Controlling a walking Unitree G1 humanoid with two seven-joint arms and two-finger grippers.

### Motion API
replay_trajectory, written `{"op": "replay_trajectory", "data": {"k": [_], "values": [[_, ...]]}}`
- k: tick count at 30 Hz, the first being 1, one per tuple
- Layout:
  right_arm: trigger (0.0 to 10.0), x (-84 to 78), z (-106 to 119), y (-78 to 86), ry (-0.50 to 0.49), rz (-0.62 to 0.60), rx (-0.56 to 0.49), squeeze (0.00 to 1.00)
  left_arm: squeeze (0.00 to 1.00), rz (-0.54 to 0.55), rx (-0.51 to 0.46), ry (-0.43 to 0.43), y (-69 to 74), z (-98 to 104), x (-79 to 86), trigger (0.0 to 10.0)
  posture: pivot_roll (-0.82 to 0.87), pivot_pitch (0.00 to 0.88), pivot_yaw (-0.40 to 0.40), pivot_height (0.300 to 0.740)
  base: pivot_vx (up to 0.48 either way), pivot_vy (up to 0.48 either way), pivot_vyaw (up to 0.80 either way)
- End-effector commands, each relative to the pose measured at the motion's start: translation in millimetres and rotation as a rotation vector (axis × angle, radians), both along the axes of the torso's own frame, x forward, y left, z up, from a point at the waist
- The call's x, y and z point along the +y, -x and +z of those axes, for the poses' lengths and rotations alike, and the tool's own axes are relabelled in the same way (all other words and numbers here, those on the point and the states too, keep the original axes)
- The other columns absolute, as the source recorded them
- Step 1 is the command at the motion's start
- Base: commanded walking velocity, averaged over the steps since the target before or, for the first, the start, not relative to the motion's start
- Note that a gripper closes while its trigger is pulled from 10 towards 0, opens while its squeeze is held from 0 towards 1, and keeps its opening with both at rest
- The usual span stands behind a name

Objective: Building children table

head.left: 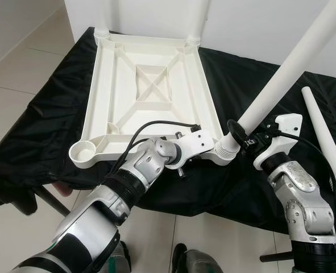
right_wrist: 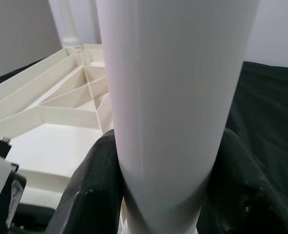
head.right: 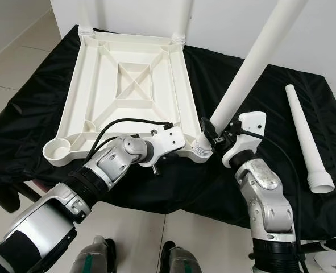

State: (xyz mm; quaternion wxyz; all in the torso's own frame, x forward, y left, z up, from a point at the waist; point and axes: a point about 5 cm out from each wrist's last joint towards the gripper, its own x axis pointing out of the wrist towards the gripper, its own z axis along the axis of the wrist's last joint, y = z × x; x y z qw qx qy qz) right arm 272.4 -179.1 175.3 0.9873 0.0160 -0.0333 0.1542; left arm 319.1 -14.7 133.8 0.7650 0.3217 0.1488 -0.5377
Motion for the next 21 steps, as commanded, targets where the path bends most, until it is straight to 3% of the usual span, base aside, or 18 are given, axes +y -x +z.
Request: {"op": "replay_trajectory", "data": {"k": [1, 21], "values": [[10.0, 11.3, -30.2, 0.6, -0.014, 0.020, 0.153, 0.00, 0.00, -0.096, -0.069, 0.019, 5.3, 18.7, -18.1, 10.0, 0.00, 0.087, -0.050, 0.740, 0.000, 0.000, 0.00], [10.0, 37.3, -26.5, 1.6, -0.065, -0.139, 0.093, 0.00, 0.00, -0.095, -0.078, 0.019, 4.4, 22.1, -16.5, 10.0, 0.01, 0.091, -0.052, 0.740, 0.000, 0.000, 0.00]]}}
